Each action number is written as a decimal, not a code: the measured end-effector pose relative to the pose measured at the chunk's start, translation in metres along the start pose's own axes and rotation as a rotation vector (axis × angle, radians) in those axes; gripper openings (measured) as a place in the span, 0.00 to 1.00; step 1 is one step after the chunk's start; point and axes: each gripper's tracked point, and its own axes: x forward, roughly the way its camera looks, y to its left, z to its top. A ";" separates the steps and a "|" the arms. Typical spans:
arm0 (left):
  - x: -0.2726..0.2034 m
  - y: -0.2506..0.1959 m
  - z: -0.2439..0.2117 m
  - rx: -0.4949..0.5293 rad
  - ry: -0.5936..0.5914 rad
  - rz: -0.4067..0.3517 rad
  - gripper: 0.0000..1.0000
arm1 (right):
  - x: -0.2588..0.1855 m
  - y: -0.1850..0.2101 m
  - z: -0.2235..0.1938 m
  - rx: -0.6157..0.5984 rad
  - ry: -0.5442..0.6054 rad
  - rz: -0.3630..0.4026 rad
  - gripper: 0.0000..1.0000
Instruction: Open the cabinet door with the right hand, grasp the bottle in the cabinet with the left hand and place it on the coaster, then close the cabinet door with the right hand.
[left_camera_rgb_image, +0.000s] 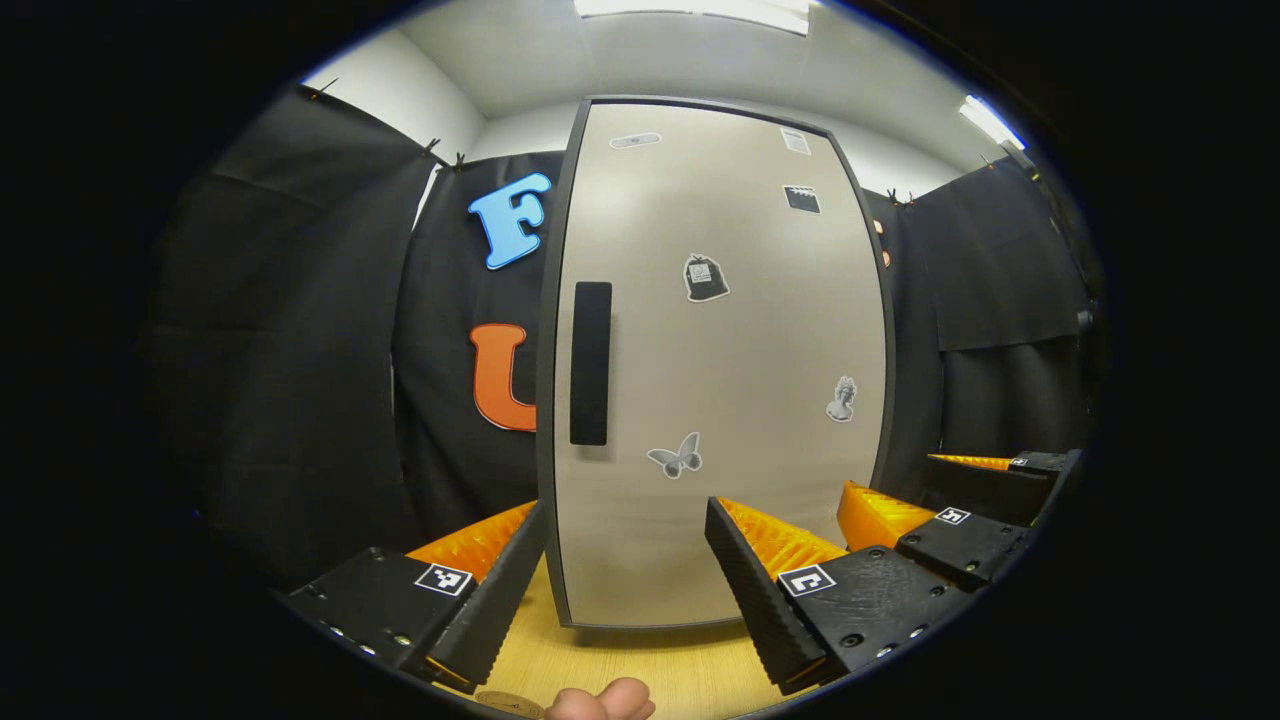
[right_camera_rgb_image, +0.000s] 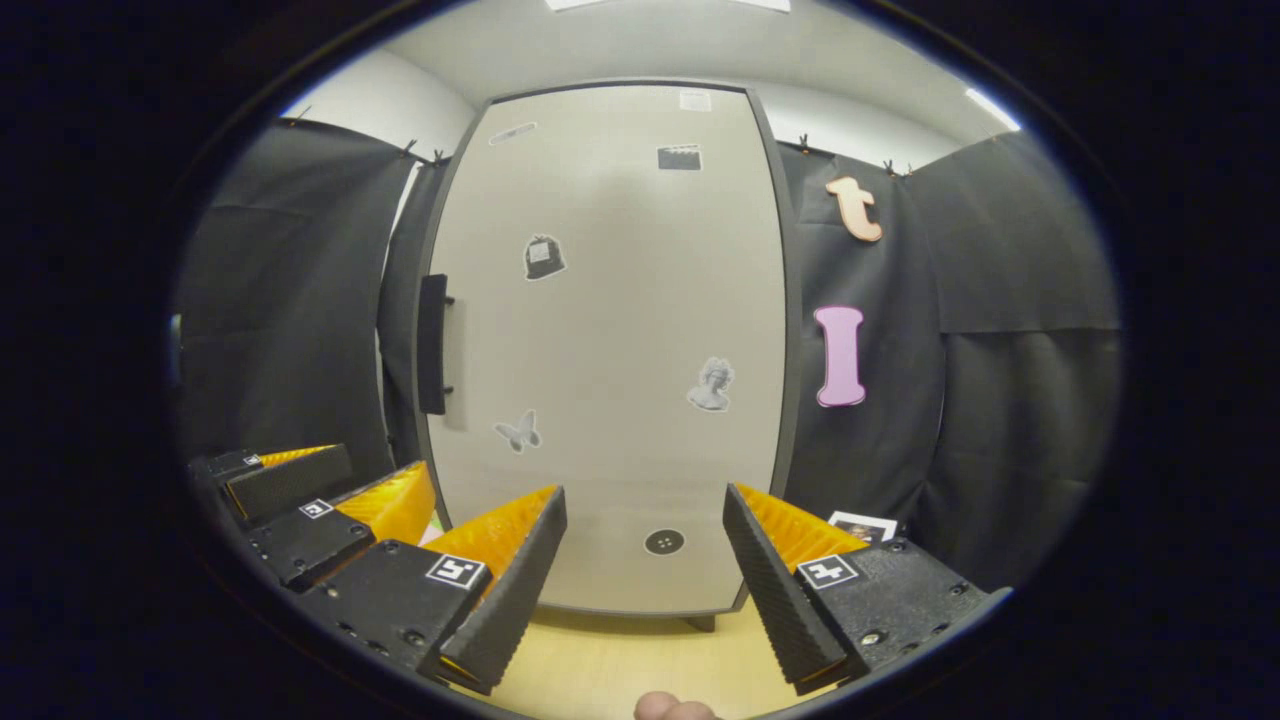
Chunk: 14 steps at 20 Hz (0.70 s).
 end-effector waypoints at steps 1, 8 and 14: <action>-0.001 0.000 0.000 -0.002 0.001 0.000 0.95 | 0.001 0.001 0.001 -0.006 0.000 0.003 0.98; -0.010 0.016 0.009 0.020 -0.025 0.031 0.95 | 0.015 0.008 0.008 0.005 -0.009 0.024 0.98; -0.029 0.027 0.012 0.036 -0.027 0.048 0.95 | 0.035 0.028 0.023 -0.008 -0.031 0.070 0.98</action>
